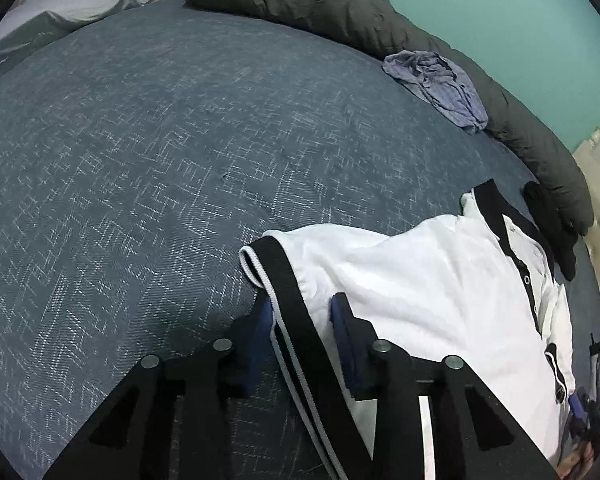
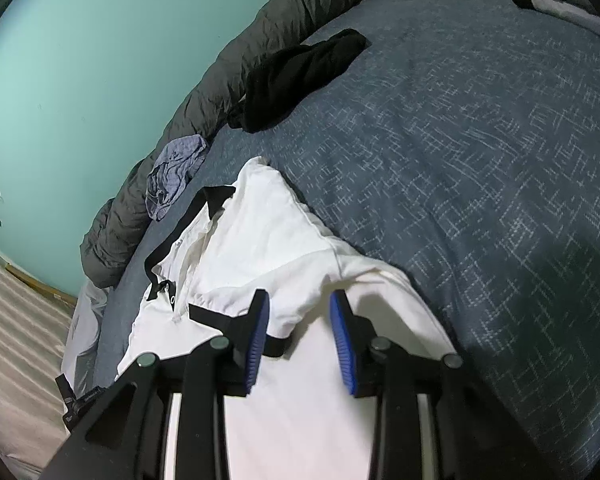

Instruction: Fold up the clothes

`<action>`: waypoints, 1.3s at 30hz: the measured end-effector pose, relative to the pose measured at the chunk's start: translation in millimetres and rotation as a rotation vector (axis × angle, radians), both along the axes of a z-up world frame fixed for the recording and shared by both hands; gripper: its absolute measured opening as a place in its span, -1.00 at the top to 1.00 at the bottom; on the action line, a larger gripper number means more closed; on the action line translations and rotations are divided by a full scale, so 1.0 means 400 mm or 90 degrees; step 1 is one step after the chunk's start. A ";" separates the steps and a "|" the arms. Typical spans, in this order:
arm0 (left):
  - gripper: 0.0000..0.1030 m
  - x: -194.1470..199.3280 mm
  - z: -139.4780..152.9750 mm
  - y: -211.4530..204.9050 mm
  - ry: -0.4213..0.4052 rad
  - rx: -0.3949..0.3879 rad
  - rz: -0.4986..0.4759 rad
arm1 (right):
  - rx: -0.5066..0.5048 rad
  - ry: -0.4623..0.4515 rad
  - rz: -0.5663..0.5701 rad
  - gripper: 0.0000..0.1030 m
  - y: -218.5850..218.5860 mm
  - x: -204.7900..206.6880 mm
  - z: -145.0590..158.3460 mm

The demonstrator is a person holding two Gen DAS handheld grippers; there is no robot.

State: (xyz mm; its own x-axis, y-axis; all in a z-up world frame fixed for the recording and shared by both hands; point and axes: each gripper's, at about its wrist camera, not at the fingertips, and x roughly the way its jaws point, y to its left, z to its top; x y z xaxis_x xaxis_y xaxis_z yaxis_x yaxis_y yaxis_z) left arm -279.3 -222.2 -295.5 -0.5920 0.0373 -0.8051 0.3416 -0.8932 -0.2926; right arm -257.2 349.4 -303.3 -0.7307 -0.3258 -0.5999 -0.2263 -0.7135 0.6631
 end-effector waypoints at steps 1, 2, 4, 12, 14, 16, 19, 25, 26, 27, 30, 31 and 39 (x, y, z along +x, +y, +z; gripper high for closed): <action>0.54 0.003 0.004 0.002 0.002 -0.003 -0.004 | -0.001 0.000 0.000 0.39 0.000 0.000 -0.001; 0.62 0.005 0.008 0.004 0.004 -0.005 -0.008 | -0.002 0.000 0.001 0.39 -0.001 0.000 -0.001; 0.76 0.009 0.023 0.017 0.014 -0.023 -0.020 | -0.003 0.001 0.003 0.39 -0.002 -0.001 0.000; 0.94 0.002 0.132 0.123 0.061 -0.063 -0.083 | -0.004 -0.001 -0.001 0.39 0.003 0.001 -0.002; 0.94 -0.008 0.171 0.172 0.079 -0.063 -0.111 | -0.006 -0.001 -0.001 0.39 0.003 0.000 -0.002; 0.94 -0.032 0.196 0.219 0.089 -0.058 -0.133 | -0.007 0.000 -0.002 0.39 0.004 0.001 -0.002; 0.94 -0.064 0.231 0.314 0.100 -0.055 -0.176 | -0.008 0.000 -0.002 0.39 0.006 0.002 -0.001; 0.93 -0.084 0.205 0.513 0.056 -0.056 -0.264 | -0.013 -0.003 -0.006 0.39 0.013 0.001 -0.002; 0.93 -0.078 0.195 0.533 0.043 -0.061 -0.273 | -0.014 -0.003 -0.005 0.39 0.014 0.001 -0.002; 0.93 -0.072 0.185 0.552 0.030 -0.066 -0.282 | -0.014 -0.003 -0.005 0.39 0.013 0.002 -0.002; 0.61 -0.062 0.163 0.573 0.011 -0.072 -0.286 | -0.014 -0.003 -0.003 0.39 0.011 0.002 -0.001; 0.28 -0.057 0.160 0.572 0.009 -0.073 -0.286 | -0.015 -0.003 -0.003 0.39 0.012 0.002 -0.001; 0.06 -0.016 0.175 0.447 0.030 -0.076 -0.222 | -0.020 -0.005 -0.006 0.39 0.018 0.002 -0.004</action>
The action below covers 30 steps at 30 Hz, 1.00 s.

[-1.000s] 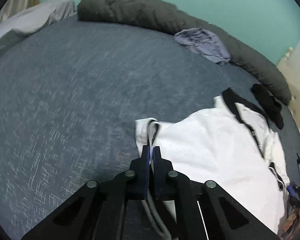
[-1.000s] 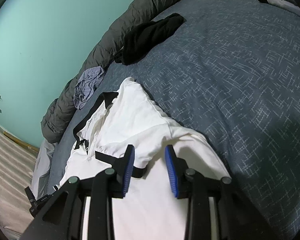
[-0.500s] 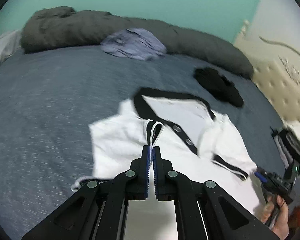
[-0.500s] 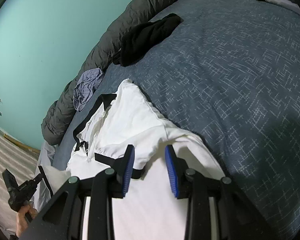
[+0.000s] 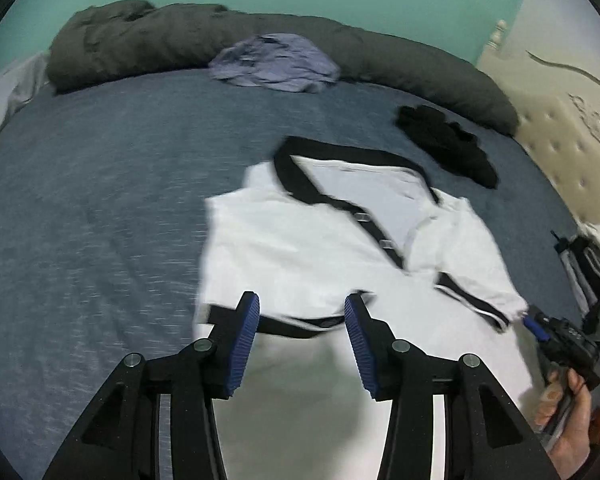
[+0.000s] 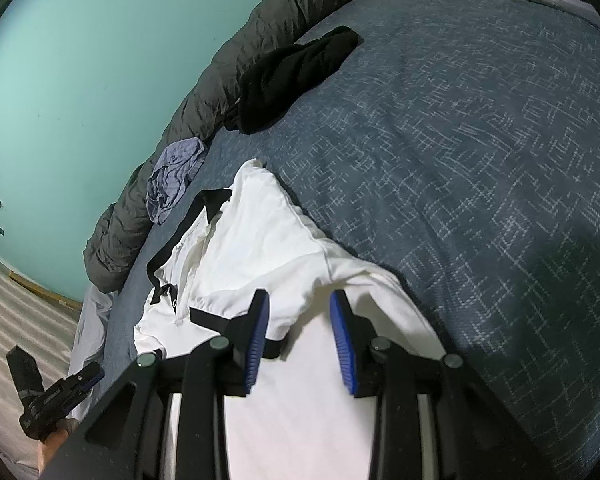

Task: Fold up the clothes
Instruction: 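Regrasp the sleeve edge with the left gripper, lay it flat, open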

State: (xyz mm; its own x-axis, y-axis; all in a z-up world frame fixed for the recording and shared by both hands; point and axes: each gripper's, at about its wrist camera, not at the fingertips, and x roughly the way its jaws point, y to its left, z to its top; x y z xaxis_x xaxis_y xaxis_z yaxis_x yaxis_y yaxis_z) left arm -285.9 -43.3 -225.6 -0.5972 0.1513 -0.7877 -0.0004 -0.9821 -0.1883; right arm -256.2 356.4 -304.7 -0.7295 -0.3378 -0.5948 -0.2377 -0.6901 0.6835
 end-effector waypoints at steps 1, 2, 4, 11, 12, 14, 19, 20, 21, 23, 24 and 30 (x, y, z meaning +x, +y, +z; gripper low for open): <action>0.06 0.002 -0.003 -0.024 0.003 0.000 0.010 | 0.000 0.000 0.001 0.39 -0.001 0.000 0.000; 0.06 0.001 -0.010 -0.046 0.004 -0.004 0.021 | 0.000 0.000 0.002 0.39 -0.003 0.000 0.000; 0.06 -0.003 -0.032 -0.082 -0.007 0.009 0.030 | 0.002 0.000 0.004 0.39 -0.006 -0.001 0.001; 0.06 -0.018 -0.116 -0.114 -0.045 0.009 0.021 | 0.005 -0.001 0.008 0.39 -0.016 -0.004 -0.001; 0.06 -0.020 -0.127 -0.115 -0.048 0.010 0.018 | 0.005 -0.001 0.009 0.39 -0.016 -0.005 -0.002; 0.10 -0.019 -0.139 -0.120 -0.050 0.019 0.019 | 0.004 -0.002 0.008 0.39 -0.015 -0.005 -0.003; 0.78 0.003 -0.129 -0.113 -0.033 0.023 -0.003 | 0.002 -0.004 0.006 0.39 -0.009 -0.005 -0.005; 0.81 0.009 -0.125 -0.109 -0.032 0.025 -0.013 | 0.001 -0.004 0.006 0.39 -0.009 -0.005 -0.006; 0.83 0.014 -0.120 -0.104 -0.031 0.028 -0.022 | 0.000 -0.005 0.006 0.39 -0.008 -0.005 -0.007; 0.84 0.033 -0.106 -0.087 -0.026 0.019 -0.045 | -0.001 -0.005 0.007 0.39 -0.009 -0.004 -0.008; 0.84 0.043 -0.099 -0.078 -0.023 0.014 -0.056 | 0.000 -0.005 0.007 0.39 -0.010 -0.004 -0.008; 0.84 0.109 -0.083 -0.018 -0.025 -0.008 -0.123 | -0.003 -0.004 0.004 0.39 -0.009 -0.003 -0.007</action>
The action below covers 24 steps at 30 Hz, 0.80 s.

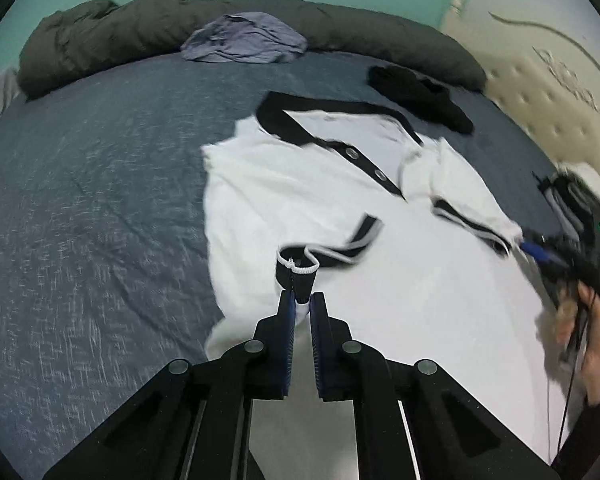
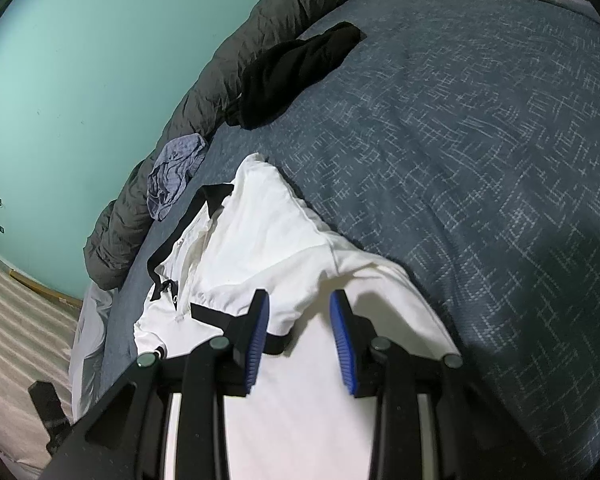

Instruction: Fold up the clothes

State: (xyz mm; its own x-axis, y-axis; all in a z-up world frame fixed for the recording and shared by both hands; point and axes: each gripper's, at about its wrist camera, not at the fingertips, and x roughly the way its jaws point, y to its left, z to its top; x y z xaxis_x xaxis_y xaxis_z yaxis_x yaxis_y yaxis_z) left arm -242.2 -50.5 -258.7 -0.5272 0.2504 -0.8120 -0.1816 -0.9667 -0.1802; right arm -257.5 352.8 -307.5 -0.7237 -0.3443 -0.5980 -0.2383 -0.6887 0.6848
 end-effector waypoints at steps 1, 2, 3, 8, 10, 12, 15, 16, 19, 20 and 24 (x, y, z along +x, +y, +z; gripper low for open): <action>0.84 0.010 -0.009 0.010 -0.012 0.002 -0.010 | -0.001 0.000 0.000 0.39 -0.001 0.000 0.000; 0.84 0.020 -0.018 0.020 -0.024 0.005 -0.020 | -0.002 -0.001 0.000 0.39 -0.001 0.000 -0.001; 0.84 0.023 -0.030 0.030 -0.038 -0.001 -0.030 | -0.002 -0.001 0.001 0.39 -0.002 0.000 -0.001; 0.72 0.037 -0.041 0.023 -0.060 -0.008 -0.015 | -0.004 0.002 0.003 0.39 -0.005 0.001 0.003; 0.46 0.038 -0.021 0.001 -0.047 0.011 0.012 | -0.007 0.001 0.001 0.39 -0.003 0.001 0.002; 0.43 0.030 0.001 -0.017 -0.029 0.028 0.031 | -0.009 0.000 0.000 0.39 0.000 0.001 0.001; 0.43 -0.001 0.006 -0.020 -0.022 0.019 0.043 | -0.010 -0.001 -0.001 0.39 0.000 0.000 0.000; 0.43 -0.011 0.003 -0.013 -0.020 0.014 0.040 | -0.010 -0.001 -0.001 0.39 0.000 0.000 0.000; 0.43 -0.038 -0.030 0.020 -0.041 0.000 0.025 | -0.008 -0.001 0.002 0.39 -0.004 0.000 0.001; 0.43 -0.042 -0.047 0.031 -0.055 -0.008 0.020 | -0.008 -0.001 0.002 0.39 -0.004 0.000 0.000; 0.43 -0.035 -0.126 0.057 -0.106 -0.038 0.009 | -0.011 -0.003 -0.001 0.39 -0.002 -0.002 -0.002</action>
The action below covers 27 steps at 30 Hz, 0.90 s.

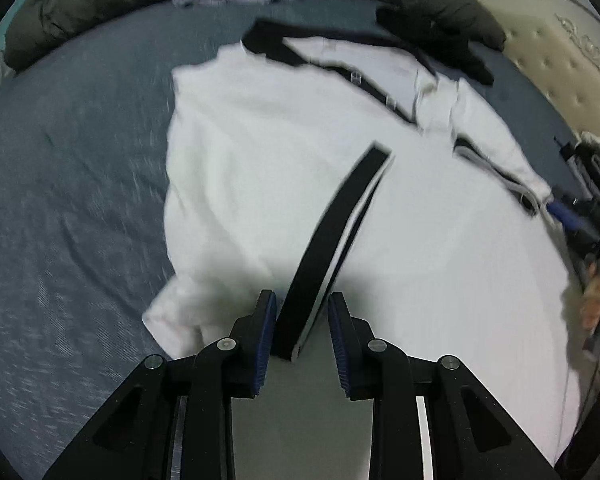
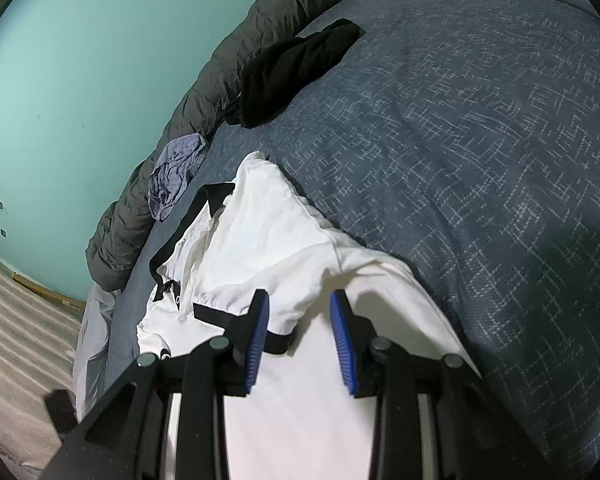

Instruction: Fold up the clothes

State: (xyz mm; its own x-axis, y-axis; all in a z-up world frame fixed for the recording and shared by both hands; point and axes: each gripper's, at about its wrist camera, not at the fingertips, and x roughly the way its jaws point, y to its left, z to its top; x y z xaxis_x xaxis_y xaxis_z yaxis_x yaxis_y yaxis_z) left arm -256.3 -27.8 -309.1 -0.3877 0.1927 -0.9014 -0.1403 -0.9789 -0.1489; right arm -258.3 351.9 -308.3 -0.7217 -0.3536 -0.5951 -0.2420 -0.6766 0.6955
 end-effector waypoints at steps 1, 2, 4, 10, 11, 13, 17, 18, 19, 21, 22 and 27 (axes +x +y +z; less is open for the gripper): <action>0.43 0.006 0.008 -0.011 0.009 0.008 0.011 | -0.001 -0.001 0.000 0.39 0.000 0.000 -0.001; 0.43 0.013 0.018 -0.022 0.019 0.018 0.023 | -0.001 -0.001 0.001 0.39 0.000 0.000 -0.001; 0.43 0.026 0.037 -0.046 0.039 0.036 0.047 | -0.002 -0.001 0.002 0.39 0.000 0.001 -0.001; -0.02 0.049 0.078 -0.172 0.094 0.069 0.158 | 0.000 -0.001 0.000 0.39 -0.002 0.000 -0.001; -0.02 0.047 0.066 -0.187 0.089 0.075 0.169 | 0.001 -0.001 0.001 0.39 -0.005 -0.001 -0.001; -0.01 0.042 0.041 -0.209 0.077 0.086 0.180 | 0.004 -0.001 0.003 0.39 -0.011 -0.003 0.000; 0.64 0.061 0.006 -0.234 0.066 0.119 0.191 | 0.008 -0.004 0.010 0.39 -0.023 -0.009 -0.005; 0.68 0.068 0.002 -0.241 0.068 0.128 0.197 | 0.009 -0.005 0.011 0.39 -0.025 -0.010 -0.007; 0.73 0.073 0.000 -0.248 0.072 0.135 0.203 | 0.010 -0.006 0.013 0.39 -0.027 -0.011 -0.008; 0.74 0.088 -0.003 -0.252 0.086 0.143 0.225 | 0.012 -0.006 0.015 0.39 -0.029 -0.012 -0.009; 0.75 0.092 -0.002 -0.252 0.092 0.147 0.231 | 0.013 -0.006 0.016 0.39 -0.029 -0.012 -0.009; 0.74 0.093 -0.012 -0.238 0.100 0.140 0.229 | 0.027 -0.003 0.018 0.39 -0.032 -0.010 -0.006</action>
